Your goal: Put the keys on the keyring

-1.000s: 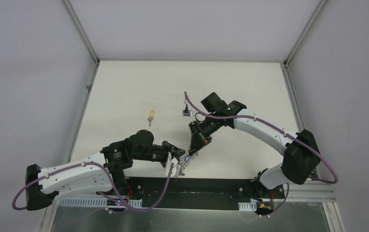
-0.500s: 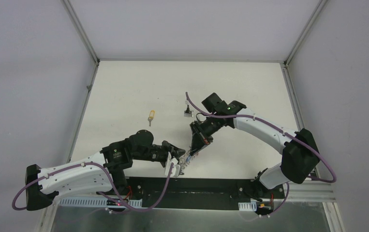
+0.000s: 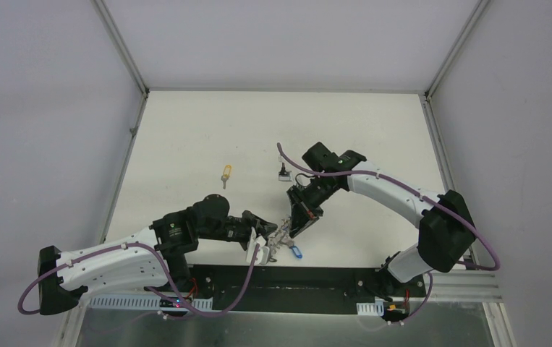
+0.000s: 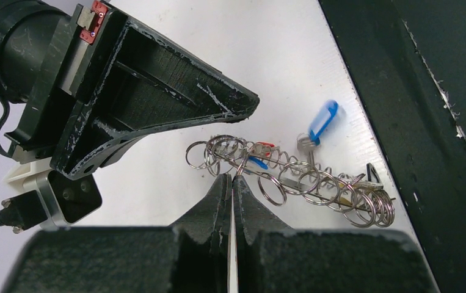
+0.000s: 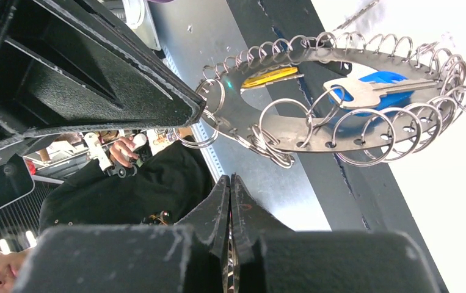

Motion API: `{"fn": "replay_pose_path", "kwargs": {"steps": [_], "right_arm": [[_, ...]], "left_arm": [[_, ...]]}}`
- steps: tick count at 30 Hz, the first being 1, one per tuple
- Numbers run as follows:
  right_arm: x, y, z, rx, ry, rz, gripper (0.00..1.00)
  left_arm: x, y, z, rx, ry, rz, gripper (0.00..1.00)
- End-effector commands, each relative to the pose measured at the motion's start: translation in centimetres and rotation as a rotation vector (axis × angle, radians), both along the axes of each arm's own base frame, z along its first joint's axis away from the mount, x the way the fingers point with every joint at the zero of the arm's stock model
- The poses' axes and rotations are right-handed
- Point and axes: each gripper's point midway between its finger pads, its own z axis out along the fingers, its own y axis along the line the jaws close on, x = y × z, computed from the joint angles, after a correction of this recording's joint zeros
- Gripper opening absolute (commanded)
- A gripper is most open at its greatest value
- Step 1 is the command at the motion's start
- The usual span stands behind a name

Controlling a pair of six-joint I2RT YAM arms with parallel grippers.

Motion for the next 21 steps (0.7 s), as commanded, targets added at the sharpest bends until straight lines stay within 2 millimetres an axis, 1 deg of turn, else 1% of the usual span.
{"fn": "replay_pose_path", "kwargs": {"steps": [1, 3, 5, 10, 12, 15, 18, 21], "right_arm": [[0.4, 0.0, 0.6, 0.02, -0.042, 0.009, 0.0], [0.8, 0.0, 0.5, 0.018, -0.08, 0.001, 0.0], [1.3, -0.2, 0.1, 0.004, -0.123, -0.014, 0.0], [3.8, -1.0, -1.6, -0.046, -0.256, -0.125, 0.15], [4.9, -1.8, -2.1, -0.066, -0.303, -0.188, 0.21], [6.4, -3.0, -2.4, -0.077, -0.351, -0.276, 0.27], [7.4, -4.3, -2.4, -0.078, -0.401, -0.35, 0.42], [7.5, -4.9, -2.4, -0.056, -0.402, -0.363, 0.46]], "left_arm": [[-0.5, -0.7, 2.5, -0.084, -0.031, -0.029, 0.0], [-0.3, -0.7, 2.6, -0.087, -0.007, -0.008, 0.0], [0.1, -0.7, 2.7, -0.089, 0.044, 0.044, 0.0], [1.0, -0.2, 2.6, -0.097, 0.172, 0.179, 0.0], [1.6, 0.2, 2.6, -0.111, 0.203, 0.24, 0.0], [2.2, 0.9, 3.0, -0.138, 0.227, 0.31, 0.0], [2.3, 1.6, 3.4, -0.151, 0.213, 0.329, 0.0], [1.9, 1.8, 3.7, -0.161, 0.176, 0.289, 0.0]]}}
